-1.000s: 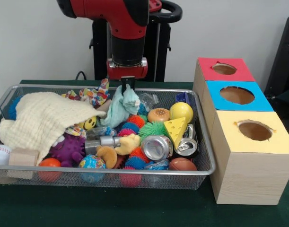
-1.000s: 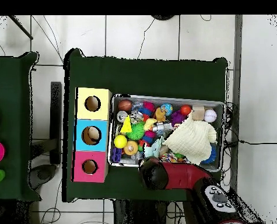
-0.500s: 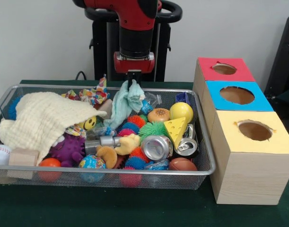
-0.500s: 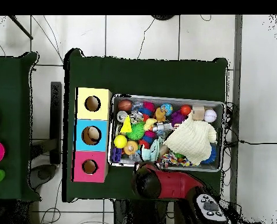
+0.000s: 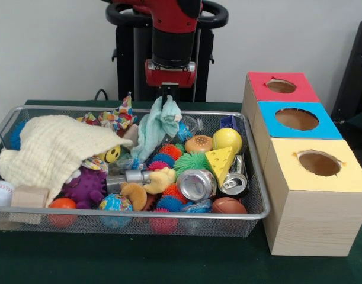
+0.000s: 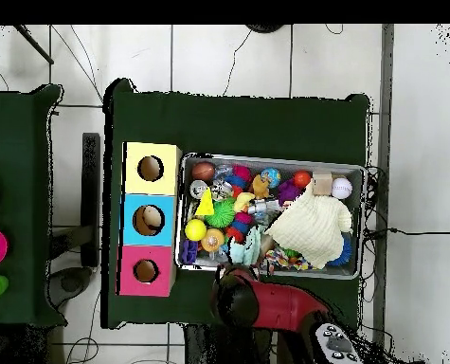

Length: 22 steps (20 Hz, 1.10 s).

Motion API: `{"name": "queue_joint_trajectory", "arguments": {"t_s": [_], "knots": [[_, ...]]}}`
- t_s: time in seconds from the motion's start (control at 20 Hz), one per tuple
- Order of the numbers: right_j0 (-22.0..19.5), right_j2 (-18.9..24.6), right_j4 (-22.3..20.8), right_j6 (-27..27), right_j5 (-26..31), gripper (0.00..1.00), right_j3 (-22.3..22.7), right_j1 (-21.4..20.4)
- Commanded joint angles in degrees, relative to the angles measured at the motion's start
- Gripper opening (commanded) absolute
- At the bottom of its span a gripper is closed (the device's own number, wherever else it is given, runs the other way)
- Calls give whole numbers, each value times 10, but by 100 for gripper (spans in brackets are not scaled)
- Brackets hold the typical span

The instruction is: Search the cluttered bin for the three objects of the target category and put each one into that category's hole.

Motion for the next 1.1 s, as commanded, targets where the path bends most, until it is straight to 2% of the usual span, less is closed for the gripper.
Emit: {"name": "queue_joint_trajectory", "arguments": {"t_s": [0.05,0.35,0.6,0.65,1.1], "knots": [[11,-3,30,124,42,0,63,9],[28,-4,48,131,46,0,85,-10],[18,13,46,118,16,0,83,5],[18,14,46,114,14,100,80,7],[25,6,54,106,34,100,64,2]]}}
